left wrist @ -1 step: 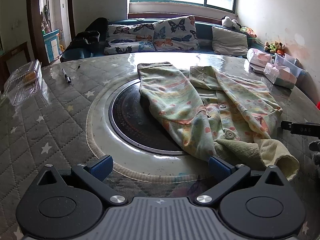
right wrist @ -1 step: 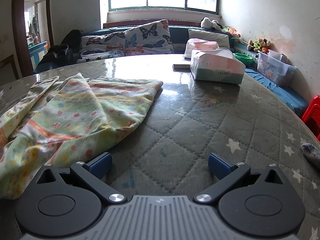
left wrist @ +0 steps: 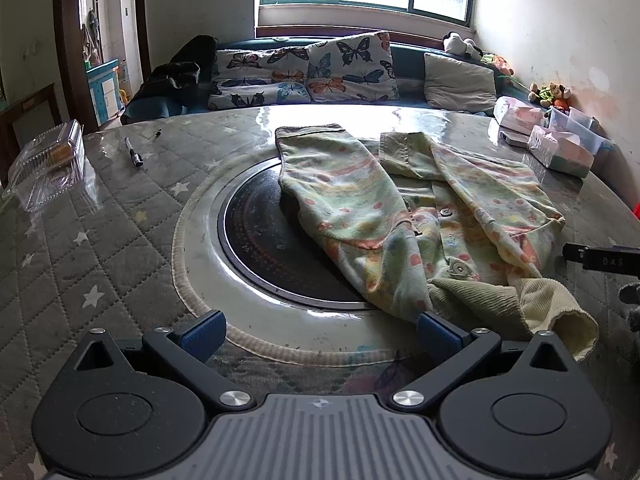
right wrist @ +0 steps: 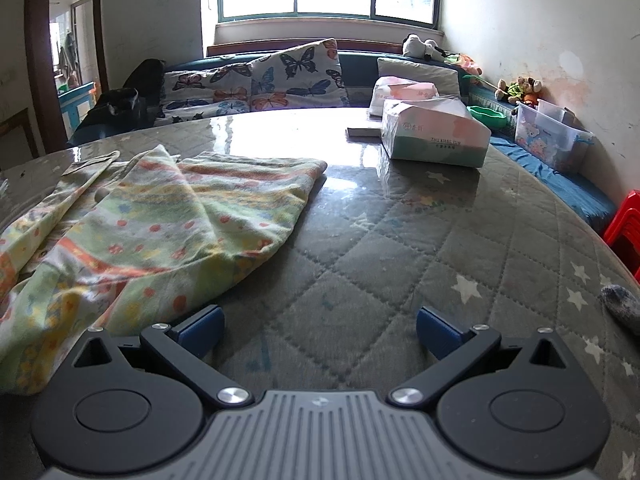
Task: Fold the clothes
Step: 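Move both tools toward the crumpled pastel shirt on the table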
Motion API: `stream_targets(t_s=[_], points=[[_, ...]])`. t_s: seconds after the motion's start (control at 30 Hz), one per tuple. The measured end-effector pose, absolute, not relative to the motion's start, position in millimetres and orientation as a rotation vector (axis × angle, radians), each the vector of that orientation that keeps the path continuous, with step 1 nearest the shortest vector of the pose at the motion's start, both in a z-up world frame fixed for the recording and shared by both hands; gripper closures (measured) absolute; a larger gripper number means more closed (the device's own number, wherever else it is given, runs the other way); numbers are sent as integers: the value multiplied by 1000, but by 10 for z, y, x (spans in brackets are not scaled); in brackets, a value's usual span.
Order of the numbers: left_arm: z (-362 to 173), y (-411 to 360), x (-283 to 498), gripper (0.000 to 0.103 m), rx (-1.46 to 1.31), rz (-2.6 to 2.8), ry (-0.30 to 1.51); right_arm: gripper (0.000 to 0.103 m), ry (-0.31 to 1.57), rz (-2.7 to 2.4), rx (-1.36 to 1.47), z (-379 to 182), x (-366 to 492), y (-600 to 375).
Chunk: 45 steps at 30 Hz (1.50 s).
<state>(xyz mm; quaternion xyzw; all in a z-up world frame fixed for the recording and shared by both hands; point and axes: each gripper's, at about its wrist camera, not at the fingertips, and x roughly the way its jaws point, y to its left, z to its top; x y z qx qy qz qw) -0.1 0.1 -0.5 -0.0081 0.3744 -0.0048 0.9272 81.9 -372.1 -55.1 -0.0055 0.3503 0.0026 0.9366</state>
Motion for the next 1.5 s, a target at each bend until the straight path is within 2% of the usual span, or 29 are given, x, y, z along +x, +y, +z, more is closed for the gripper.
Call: stream_targets(t_s=[0.7, 1.5], points=[[-9, -38, -136, 0, -2, -18, 762, 0, 700, 143, -8, -327, 226, -3562], [-88, -156, -285, 0, 33, -38, 780, 1, 721, 291, -62, -282, -61, -3222]])
